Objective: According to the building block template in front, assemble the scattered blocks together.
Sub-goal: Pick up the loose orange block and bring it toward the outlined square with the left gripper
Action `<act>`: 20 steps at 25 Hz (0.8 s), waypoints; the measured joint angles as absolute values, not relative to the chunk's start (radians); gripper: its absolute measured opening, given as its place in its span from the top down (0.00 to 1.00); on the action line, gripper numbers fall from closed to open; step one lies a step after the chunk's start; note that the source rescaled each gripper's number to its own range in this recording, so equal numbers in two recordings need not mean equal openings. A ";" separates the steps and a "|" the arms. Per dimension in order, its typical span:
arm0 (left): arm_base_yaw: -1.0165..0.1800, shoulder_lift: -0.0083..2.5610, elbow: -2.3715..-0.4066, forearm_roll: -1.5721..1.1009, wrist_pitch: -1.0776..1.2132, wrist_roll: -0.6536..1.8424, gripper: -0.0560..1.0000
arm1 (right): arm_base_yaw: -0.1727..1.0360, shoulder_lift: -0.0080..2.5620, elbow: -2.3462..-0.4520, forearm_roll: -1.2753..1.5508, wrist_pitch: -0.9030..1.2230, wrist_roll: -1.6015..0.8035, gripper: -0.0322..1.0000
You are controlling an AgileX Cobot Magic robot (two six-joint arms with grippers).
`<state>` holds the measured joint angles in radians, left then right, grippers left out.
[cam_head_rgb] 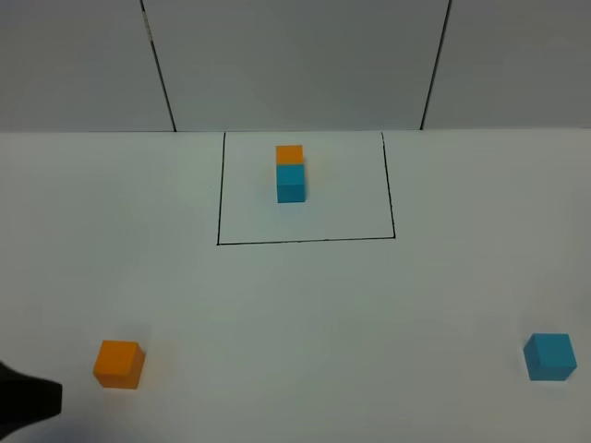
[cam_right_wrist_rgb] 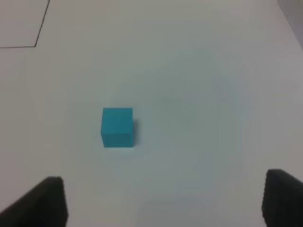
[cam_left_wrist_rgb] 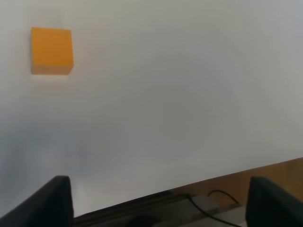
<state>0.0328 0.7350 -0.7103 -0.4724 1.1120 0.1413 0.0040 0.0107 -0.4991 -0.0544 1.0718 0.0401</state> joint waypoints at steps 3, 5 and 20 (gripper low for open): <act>0.033 0.903 -0.755 -0.472 1.078 0.142 0.30 | 0.004 0.011 -0.499 -0.054 1.072 0.040 0.29; 0.033 0.996 -0.776 -0.472 1.046 0.143 0.30 | 0.004 0.011 -0.499 -0.054 1.072 0.040 0.29; -0.290 1.507 -0.871 -0.061 0.859 -0.141 0.30 | 0.004 0.011 -0.499 -0.054 1.072 0.040 0.29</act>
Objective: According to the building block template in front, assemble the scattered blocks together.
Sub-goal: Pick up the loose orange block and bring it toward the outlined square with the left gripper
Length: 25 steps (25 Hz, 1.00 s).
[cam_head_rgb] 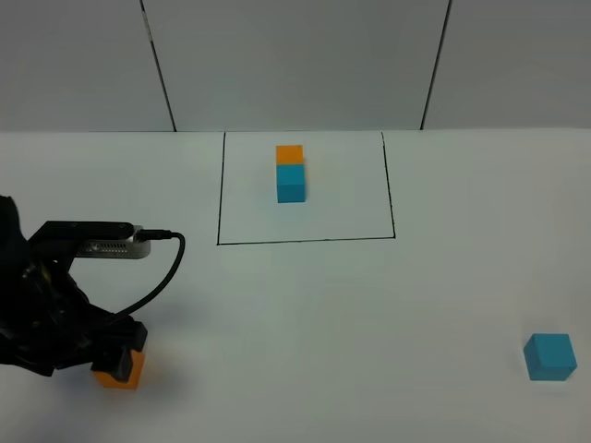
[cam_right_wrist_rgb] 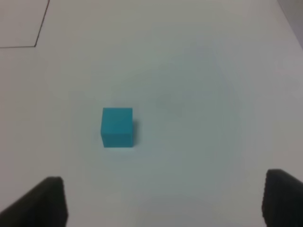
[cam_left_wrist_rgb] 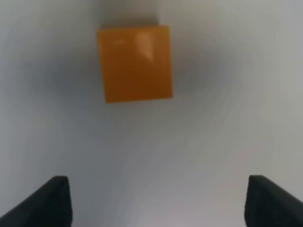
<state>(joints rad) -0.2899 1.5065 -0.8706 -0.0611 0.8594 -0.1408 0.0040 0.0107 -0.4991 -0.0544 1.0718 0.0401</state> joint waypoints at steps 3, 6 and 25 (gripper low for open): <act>-0.315 1.539 -0.889 -0.007 0.840 -0.190 0.30 | 0.004 0.011 -0.499 -0.054 1.072 0.040 0.29; -0.315 1.548 -0.895 0.000 0.818 -0.198 0.30 | 0.004 0.011 -0.499 -0.054 1.072 0.040 0.29; -0.315 1.684 -0.895 0.036 0.711 -0.196 0.30 | 0.004 0.011 -0.499 -0.054 1.072 0.040 0.29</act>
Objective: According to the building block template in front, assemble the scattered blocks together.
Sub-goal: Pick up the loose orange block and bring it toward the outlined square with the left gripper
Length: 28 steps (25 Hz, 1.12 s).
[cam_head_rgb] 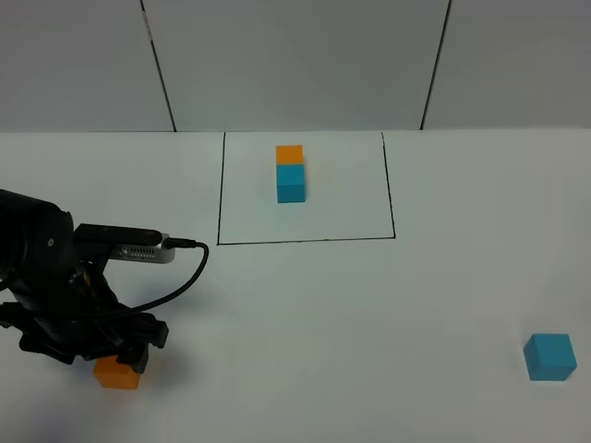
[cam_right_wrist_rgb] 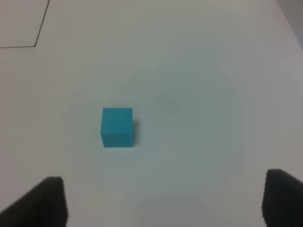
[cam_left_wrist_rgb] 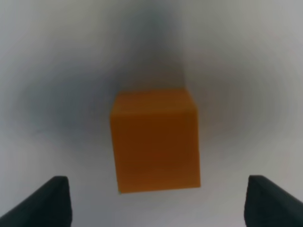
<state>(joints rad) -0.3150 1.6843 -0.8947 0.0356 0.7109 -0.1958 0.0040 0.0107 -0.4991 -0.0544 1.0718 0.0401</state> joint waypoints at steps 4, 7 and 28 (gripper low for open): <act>-0.315 1.718 -0.895 0.042 0.681 -0.194 0.30 | 0.004 0.011 -0.499 -0.054 1.072 0.040 0.29; -0.315 1.741 -0.895 0.044 0.658 -0.194 0.30 | 0.004 0.011 -0.499 -0.054 1.072 0.040 0.29; -0.315 1.779 -0.856 0.072 0.552 -0.216 0.59 | 0.004 0.011 -0.499 -0.054 1.072 0.040 0.29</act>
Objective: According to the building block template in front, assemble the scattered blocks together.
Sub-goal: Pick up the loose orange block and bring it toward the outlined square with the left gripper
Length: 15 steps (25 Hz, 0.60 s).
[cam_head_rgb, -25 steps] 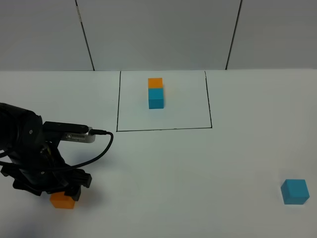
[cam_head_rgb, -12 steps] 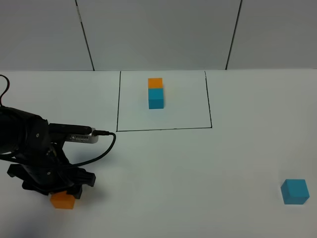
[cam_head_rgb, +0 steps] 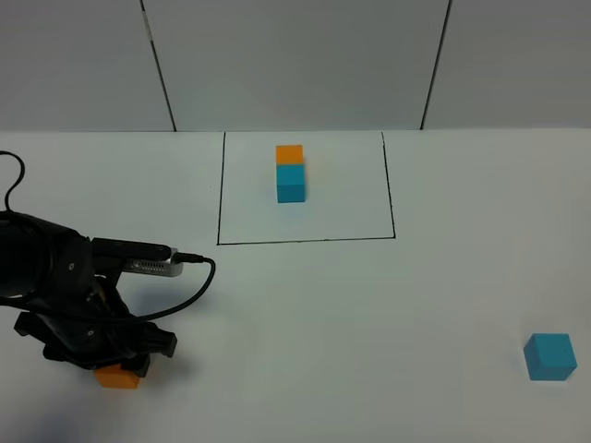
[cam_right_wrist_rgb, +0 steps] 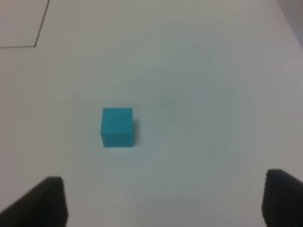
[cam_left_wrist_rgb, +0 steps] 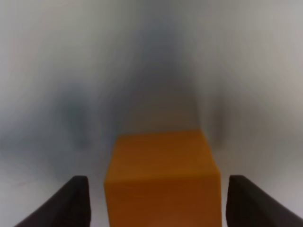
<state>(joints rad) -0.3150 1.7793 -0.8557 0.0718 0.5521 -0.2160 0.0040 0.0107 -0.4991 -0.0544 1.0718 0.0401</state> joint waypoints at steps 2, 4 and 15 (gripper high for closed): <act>-0.315 1.787 -0.856 0.073 0.537 -0.217 0.60 | 0.004 0.011 -0.499 -0.054 1.072 0.040 0.29; -0.315 1.787 -0.856 0.073 0.517 -0.218 0.67 | 0.004 0.011 -0.499 -0.054 1.072 0.040 0.29; -0.315 1.745 -0.910 0.074 0.624 -0.191 0.94 | 0.004 0.011 -0.499 -0.054 1.072 0.040 0.29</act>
<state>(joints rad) -0.3150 1.7449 -0.9104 0.0738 0.6241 -0.1913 0.0040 0.0107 -0.4991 -0.0544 1.0718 0.0401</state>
